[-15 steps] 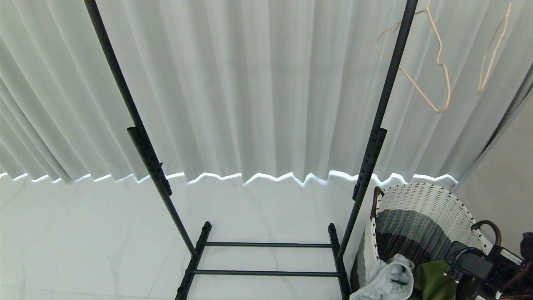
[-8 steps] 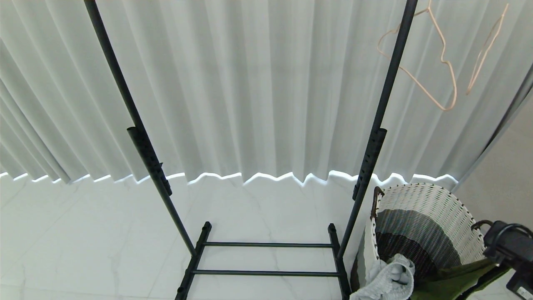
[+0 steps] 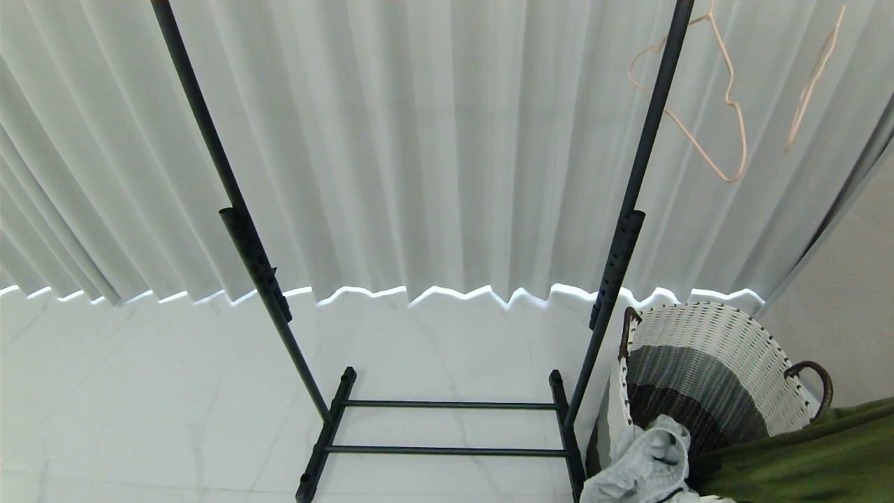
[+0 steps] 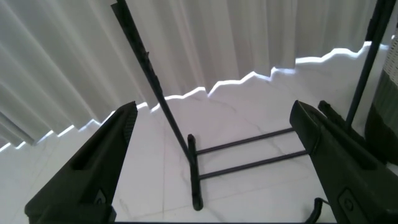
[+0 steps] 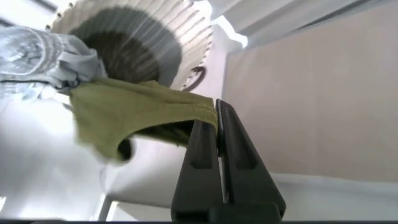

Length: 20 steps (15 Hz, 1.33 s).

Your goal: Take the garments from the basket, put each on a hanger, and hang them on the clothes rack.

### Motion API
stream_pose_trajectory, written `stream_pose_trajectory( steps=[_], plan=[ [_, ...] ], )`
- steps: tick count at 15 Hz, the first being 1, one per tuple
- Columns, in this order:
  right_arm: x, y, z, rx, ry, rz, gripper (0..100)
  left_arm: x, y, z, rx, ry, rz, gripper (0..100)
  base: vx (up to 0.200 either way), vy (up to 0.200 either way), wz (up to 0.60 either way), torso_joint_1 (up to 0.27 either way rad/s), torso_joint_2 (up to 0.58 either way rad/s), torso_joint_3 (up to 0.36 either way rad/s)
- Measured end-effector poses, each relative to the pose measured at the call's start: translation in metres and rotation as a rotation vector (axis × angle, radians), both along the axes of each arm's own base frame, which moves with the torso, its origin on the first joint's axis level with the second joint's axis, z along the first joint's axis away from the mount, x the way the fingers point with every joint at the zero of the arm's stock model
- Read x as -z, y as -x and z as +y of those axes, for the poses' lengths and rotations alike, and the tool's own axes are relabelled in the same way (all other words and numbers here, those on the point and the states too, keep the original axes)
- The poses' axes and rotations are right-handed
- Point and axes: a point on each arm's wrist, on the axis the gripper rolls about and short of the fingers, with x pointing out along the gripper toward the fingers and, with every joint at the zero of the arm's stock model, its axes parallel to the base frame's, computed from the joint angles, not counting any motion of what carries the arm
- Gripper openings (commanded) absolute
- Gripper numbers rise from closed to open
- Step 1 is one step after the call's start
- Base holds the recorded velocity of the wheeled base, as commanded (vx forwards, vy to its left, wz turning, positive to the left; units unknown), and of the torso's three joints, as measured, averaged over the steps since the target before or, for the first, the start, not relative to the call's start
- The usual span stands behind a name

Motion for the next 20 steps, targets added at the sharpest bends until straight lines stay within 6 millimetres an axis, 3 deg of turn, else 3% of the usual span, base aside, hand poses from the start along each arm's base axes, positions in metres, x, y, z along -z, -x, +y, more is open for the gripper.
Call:
stream_pose_trajectory(
  steps=[3,13,20],
  plan=[
    [-0.007,0.015,0.000,-0.007,-0.003,-0.071,0,0.000,0.000,0.000,0.000,0.000,0.000,100,-0.200,0.000,0.00,0.001,0.00,0.002],
    [-0.025,0.039,-0.001,-0.008,-0.007,-0.198,0,0.000,0.000,0.000,0.000,-0.001,0.001,100,0.000,0.000,0.00,0.000,0.00,0.000],
    [-0.032,0.042,-0.001,-0.008,-0.008,-0.227,0,0.000,0.000,0.000,0.009,-0.020,-0.003,100,0.000,0.171,0.00,0.004,0.00,0.003]
  ],
)
